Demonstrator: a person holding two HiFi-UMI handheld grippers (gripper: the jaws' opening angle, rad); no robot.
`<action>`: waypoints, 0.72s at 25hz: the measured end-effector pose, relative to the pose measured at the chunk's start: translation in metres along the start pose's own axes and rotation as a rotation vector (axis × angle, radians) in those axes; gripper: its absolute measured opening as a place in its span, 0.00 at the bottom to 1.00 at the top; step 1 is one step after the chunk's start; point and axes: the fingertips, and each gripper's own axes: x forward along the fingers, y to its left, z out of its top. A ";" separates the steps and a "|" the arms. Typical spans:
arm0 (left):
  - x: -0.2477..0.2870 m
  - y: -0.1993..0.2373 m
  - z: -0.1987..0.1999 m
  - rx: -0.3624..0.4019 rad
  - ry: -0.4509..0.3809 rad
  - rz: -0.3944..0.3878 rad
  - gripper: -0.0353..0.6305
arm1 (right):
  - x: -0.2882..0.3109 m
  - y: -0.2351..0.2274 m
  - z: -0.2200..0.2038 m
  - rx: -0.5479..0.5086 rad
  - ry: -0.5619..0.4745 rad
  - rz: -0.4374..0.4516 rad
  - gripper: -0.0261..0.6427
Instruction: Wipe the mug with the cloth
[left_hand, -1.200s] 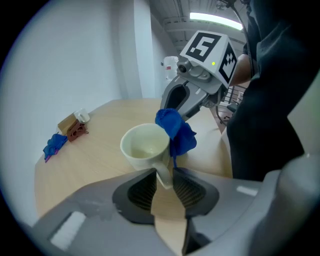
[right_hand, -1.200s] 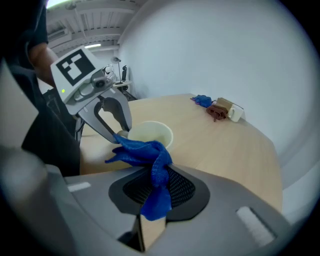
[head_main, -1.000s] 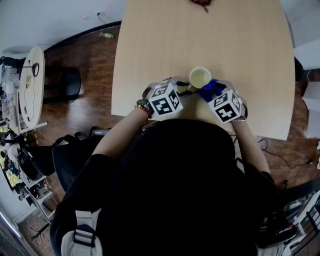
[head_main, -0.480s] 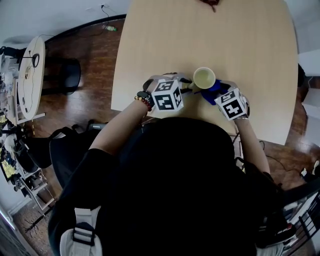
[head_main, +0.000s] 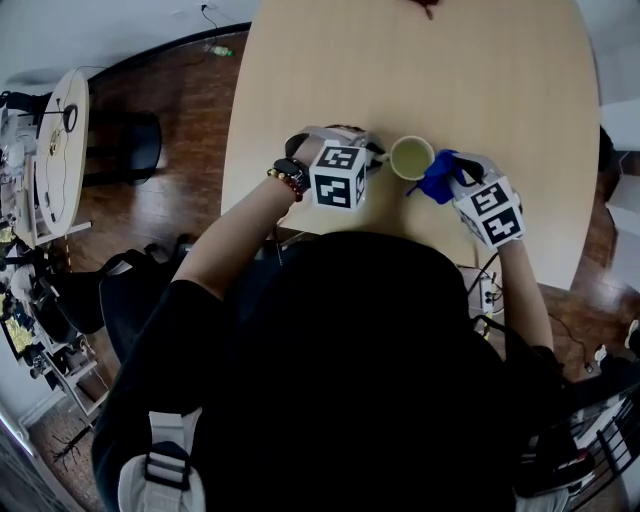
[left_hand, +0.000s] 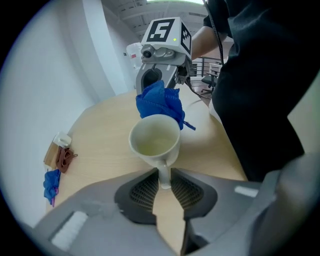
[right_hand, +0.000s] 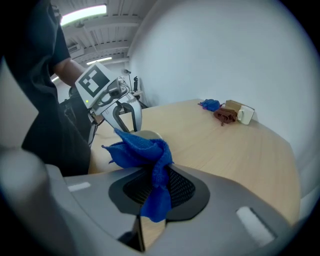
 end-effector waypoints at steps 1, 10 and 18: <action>0.000 0.002 0.001 0.004 0.005 0.003 0.18 | 0.002 -0.001 -0.002 0.002 0.009 0.014 0.14; -0.001 0.008 -0.002 0.030 0.036 0.038 0.17 | 0.033 0.000 -0.022 0.001 0.116 0.086 0.14; 0.004 0.025 -0.005 0.084 0.100 0.100 0.17 | 0.053 -0.001 -0.038 -0.078 0.254 0.121 0.14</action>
